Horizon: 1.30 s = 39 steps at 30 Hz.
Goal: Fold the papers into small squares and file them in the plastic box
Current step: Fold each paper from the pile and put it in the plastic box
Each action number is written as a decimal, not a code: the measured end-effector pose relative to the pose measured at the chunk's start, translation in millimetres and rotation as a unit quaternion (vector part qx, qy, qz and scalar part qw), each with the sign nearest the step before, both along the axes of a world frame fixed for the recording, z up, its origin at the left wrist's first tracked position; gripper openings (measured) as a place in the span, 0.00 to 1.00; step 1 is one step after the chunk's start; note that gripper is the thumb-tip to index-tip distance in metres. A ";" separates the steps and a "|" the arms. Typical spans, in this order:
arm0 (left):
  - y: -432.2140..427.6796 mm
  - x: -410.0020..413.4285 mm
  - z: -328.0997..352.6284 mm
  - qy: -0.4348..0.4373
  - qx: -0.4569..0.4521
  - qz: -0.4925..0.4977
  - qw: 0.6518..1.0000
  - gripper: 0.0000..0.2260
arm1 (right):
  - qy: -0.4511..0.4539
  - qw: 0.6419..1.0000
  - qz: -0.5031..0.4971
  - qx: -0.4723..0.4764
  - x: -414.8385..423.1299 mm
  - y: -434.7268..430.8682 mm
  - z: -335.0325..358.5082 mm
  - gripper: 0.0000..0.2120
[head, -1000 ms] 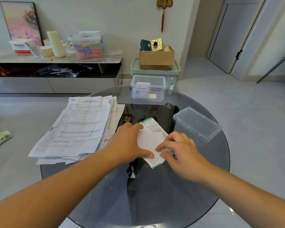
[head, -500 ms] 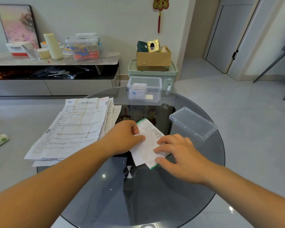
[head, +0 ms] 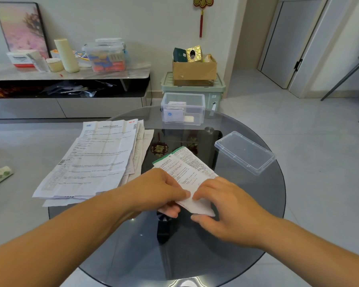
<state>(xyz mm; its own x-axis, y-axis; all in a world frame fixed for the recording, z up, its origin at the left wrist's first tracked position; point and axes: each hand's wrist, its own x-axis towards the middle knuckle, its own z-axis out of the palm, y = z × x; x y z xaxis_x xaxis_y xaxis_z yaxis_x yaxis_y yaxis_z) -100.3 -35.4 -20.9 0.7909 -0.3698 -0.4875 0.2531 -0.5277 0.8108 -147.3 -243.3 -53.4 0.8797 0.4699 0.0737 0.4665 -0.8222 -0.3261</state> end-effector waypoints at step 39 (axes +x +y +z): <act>0.5 6.5 -11.5 -0.249 0.273 -0.091 0.925 0.22 | 0.066 0.997 -0.033 0.030 8.6 4.0 1.5 0.11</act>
